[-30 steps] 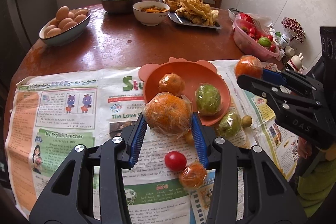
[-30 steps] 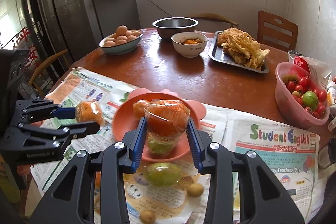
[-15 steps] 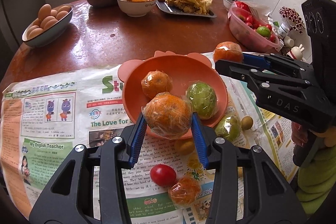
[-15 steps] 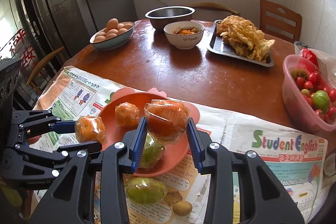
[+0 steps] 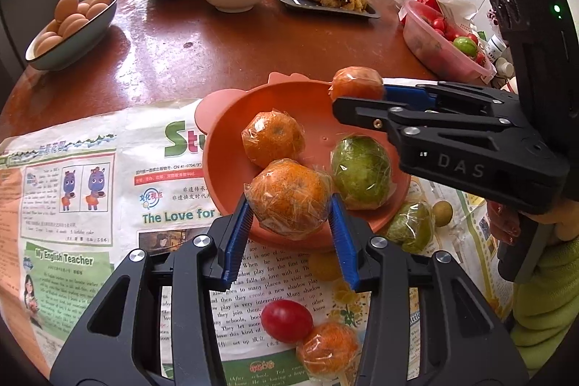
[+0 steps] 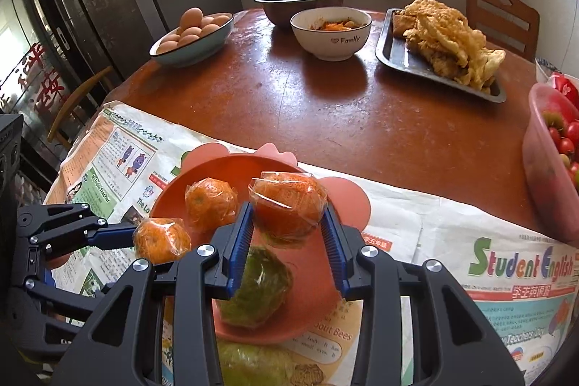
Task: Organize fruits
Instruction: 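Lift and carry both wrapped oranges over the orange plate with both tools, then lower the oranges into the plate and open the right tool, then the left tool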
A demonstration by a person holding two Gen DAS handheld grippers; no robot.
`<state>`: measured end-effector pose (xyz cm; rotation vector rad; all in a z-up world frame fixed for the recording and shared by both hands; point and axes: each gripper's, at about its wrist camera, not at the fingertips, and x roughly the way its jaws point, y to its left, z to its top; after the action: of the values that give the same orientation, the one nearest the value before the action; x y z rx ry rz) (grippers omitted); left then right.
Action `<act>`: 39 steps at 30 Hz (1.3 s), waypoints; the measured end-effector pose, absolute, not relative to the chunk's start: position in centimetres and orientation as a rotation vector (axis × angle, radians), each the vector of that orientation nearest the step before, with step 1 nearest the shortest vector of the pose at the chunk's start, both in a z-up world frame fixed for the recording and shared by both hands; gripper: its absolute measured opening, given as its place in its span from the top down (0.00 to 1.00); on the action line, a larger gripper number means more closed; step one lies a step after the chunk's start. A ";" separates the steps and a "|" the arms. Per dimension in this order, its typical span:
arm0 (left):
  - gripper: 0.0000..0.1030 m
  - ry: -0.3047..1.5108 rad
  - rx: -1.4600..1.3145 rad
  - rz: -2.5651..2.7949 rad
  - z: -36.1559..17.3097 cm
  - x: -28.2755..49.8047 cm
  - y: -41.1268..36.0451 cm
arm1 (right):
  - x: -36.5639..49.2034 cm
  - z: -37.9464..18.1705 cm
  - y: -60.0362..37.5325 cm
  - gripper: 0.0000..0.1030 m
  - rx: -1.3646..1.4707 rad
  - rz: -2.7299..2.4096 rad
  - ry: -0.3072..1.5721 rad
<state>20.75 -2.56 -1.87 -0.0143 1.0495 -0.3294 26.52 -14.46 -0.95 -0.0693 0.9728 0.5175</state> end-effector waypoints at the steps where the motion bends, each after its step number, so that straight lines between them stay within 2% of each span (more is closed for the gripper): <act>1: 0.66 1.049 -0.016 -0.331 -1.9 20.8 -2.5 | 26.6 -1.1 -14.4 0.64 -0.068 0.519 0.975; 31: 0.66 1.048 -0.030 -0.353 -2.8 21.7 -2.2 | 28.0 -3.1 -13.5 0.63 -0.086 0.527 1.036; 39: 0.66 1.047 -0.031 -0.354 -2.8 21.6 -2.1 | 27.9 -3.1 -13.3 0.57 -0.074 0.531 1.036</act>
<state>21.56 -2.13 -2.77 -0.0314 1.0467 -0.3542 27.91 -13.29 -3.06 -0.0735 1.0359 0.5307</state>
